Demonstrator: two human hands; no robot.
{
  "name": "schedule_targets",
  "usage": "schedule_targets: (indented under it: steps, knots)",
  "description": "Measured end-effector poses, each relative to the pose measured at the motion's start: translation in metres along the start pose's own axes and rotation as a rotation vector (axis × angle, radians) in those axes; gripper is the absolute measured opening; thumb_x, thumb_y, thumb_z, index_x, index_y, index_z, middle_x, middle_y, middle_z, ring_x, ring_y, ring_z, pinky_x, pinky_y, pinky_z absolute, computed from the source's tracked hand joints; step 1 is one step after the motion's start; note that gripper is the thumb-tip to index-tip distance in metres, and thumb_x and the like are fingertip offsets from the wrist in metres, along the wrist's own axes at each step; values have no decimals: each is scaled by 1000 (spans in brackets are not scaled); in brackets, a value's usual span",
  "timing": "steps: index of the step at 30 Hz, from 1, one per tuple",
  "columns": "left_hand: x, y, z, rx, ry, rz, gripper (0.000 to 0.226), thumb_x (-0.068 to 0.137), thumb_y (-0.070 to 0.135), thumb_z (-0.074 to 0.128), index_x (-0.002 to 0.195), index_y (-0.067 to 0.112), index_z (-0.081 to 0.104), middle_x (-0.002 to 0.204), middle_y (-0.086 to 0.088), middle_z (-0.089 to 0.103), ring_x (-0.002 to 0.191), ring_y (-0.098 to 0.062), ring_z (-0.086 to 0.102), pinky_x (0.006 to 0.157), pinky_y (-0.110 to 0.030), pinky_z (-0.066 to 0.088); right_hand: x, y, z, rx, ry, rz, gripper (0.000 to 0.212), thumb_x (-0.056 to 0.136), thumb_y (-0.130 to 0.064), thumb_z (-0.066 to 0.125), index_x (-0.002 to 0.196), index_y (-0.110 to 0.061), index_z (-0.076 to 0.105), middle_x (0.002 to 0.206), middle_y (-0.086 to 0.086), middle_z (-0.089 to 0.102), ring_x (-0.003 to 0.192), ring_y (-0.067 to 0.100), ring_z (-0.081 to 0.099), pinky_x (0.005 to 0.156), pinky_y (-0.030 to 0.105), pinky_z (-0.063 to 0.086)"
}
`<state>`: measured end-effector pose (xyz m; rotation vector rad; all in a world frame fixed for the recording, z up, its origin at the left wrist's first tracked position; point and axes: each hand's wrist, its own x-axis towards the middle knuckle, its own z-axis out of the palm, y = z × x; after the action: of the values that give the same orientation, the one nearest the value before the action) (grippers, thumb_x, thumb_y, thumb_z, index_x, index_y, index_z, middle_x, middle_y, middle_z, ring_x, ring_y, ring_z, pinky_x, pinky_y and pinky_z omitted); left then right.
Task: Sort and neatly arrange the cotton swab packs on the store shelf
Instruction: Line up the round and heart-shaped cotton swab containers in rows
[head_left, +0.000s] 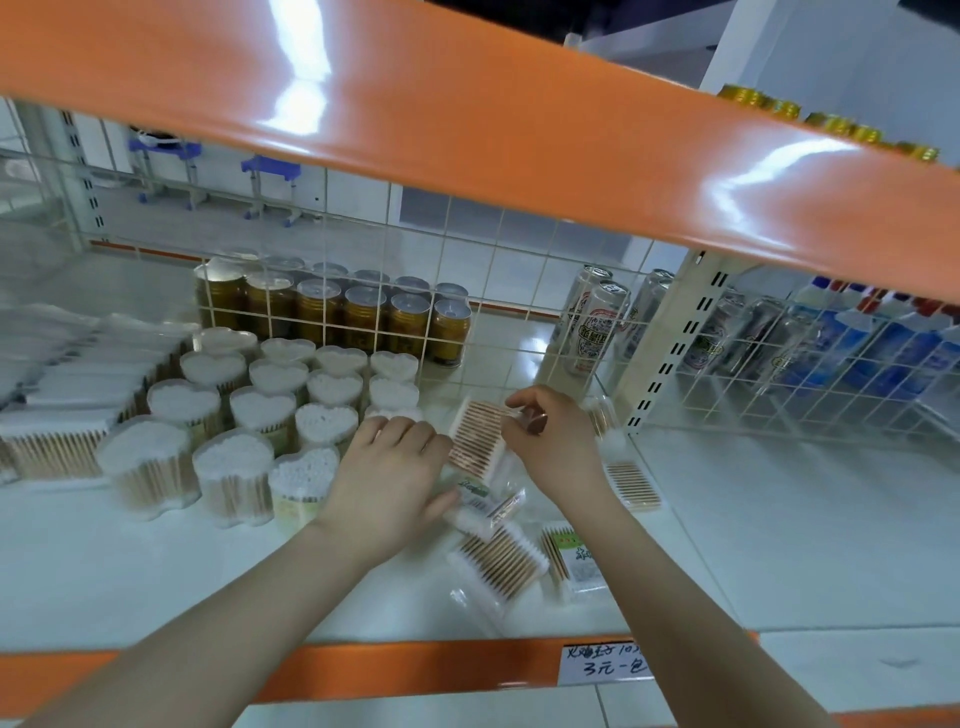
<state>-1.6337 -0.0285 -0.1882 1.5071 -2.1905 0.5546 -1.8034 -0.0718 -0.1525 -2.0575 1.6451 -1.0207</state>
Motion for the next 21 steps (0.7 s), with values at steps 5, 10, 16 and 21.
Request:
schedule_targets:
  steps: [5, 10, 16, 21]
  knots:
    - [-8, 2, -4, -39, -35, -16, 44, 48, 39, 84, 78, 12, 66, 72, -4, 65, 66, -26, 62, 69, -34, 28, -11, -8, -4, 60, 10, 36, 13, 83, -13, 63, 95, -18, 62, 93, 3, 60, 76, 14, 55, 64, 15, 39]
    - [-14, 3, -7, -45, -34, 10, 41, 48, 37, 83, 75, 13, 64, 68, -3, 63, 64, -25, 61, 69, -34, 28, -24, -15, -4, 100, 14, 72, 10, 82, -12, 63, 83, -20, 59, 86, 6, 62, 77, 22, 61, 68, 27, 48]
    - [-24, 4, -12, -107, 58, 48, 24, 72, 32, 48, 68, 15, 64, 62, 0, 62, 60, -22, 61, 69, -31, 31, -37, -21, -10, 160, 4, 130, 9, 85, -10, 59, 79, -16, 61, 78, 2, 63, 74, 23, 61, 74, 34, 52]
    - [-30, -2, -15, -230, 48, -12, 26, 71, 33, 44, 69, 17, 64, 61, 3, 62, 59, -20, 61, 73, -28, 32, -47, -26, -16, 197, -35, 204, 15, 88, -4, 53, 94, -4, 67, 76, -5, 60, 67, 17, 60, 75, 39, 56]
